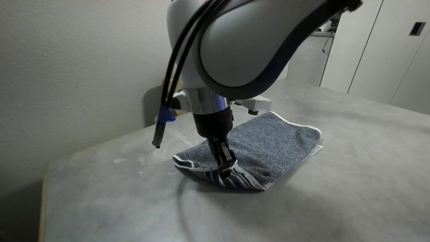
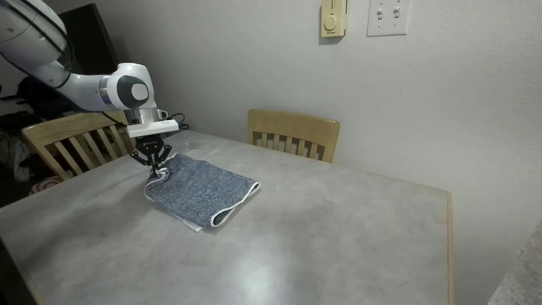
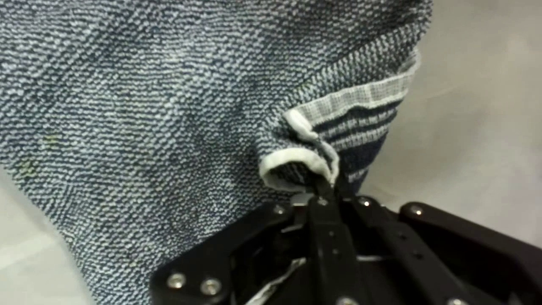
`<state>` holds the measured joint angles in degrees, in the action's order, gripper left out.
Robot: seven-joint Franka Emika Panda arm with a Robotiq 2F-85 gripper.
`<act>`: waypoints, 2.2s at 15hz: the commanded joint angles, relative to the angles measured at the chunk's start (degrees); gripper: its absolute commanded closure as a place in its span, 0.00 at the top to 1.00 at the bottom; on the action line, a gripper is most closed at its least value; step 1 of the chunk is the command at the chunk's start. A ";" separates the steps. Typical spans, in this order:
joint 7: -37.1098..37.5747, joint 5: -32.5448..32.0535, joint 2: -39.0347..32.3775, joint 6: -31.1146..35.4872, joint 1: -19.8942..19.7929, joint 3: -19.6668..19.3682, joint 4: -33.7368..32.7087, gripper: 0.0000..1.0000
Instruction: Unfold the cloth on the table
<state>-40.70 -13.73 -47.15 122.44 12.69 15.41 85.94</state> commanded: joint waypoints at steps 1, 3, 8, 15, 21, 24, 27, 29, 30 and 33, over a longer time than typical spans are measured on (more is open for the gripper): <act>-5.69 3.83 -0.95 -1.76 -2.30 1.68 -1.68 0.30; -7.35 5.61 -1.09 -1.97 -2.94 1.70 -1.74 0.36; -6.25 6.36 -0.17 -3.90 -1.81 0.24 -1.49 0.73; -3.84 5.80 4.15 -2.39 -0.74 0.86 2.13 1.00; -4.12 6.99 5.31 -1.30 -1.80 1.16 2.54 1.00; -4.17 7.81 4.42 -0.61 -2.97 1.00 2.59 1.00; -5.04 9.46 3.79 -0.09 -4.72 1.30 3.27 1.00; -5.97 10.82 3.44 0.50 -5.95 1.56 3.91 1.00; -6.25 11.29 3.36 0.76 -6.38 1.47 4.24 1.00; -7.07 11.80 3.80 1.02 -7.19 1.28 5.41 0.69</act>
<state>-45.78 -3.56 -44.18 121.77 6.87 16.32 89.10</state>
